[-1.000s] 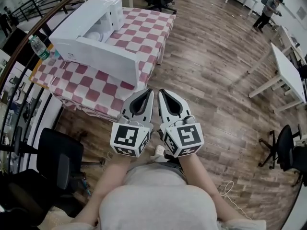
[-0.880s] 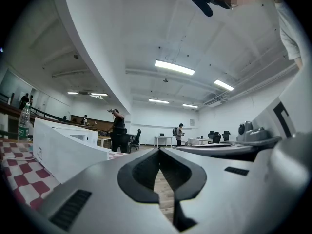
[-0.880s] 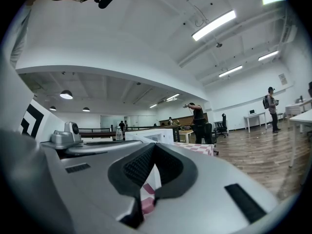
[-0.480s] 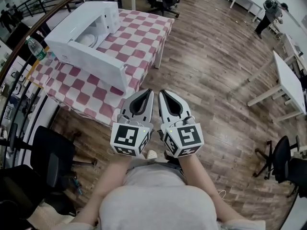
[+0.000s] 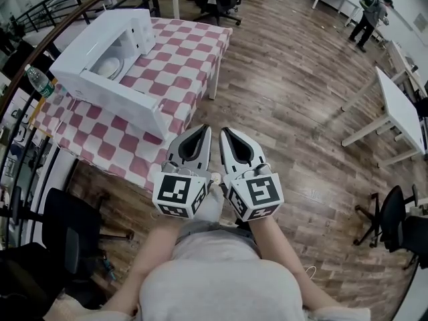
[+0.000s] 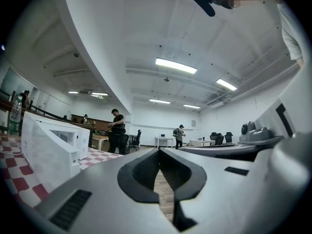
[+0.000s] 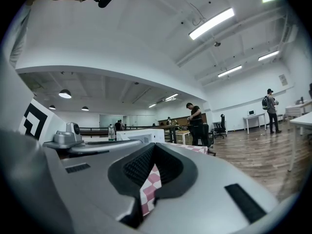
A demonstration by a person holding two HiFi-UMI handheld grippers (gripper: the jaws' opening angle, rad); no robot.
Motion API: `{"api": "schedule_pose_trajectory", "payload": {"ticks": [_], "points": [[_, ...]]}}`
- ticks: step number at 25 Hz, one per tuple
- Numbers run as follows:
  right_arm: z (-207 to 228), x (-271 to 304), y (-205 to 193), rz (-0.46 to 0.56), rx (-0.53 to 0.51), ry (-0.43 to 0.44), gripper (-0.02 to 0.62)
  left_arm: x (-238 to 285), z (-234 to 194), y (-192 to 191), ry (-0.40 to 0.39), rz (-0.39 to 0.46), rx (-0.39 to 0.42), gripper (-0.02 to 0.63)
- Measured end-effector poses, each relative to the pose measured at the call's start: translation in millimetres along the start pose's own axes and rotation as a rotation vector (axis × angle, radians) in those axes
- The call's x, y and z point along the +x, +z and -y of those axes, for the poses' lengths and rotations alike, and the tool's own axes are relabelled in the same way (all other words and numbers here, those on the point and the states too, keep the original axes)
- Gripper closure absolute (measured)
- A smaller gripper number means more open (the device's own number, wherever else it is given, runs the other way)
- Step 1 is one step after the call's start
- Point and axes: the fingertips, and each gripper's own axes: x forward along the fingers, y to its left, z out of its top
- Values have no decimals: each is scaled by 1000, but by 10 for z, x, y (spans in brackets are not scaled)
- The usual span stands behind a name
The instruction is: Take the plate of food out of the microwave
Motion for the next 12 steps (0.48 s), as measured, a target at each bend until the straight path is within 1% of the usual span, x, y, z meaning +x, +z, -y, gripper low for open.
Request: {"api": "schedule_pose_trajectory", "payload": {"ticks": [5, 12], "points": [[185, 165, 31, 6, -4, -3, 569, 282, -73, 17, -1, 6, 0, 604], [497, 498, 35, -9, -13, 20, 569, 715, -234, 35, 26, 14, 11, 604]]}}
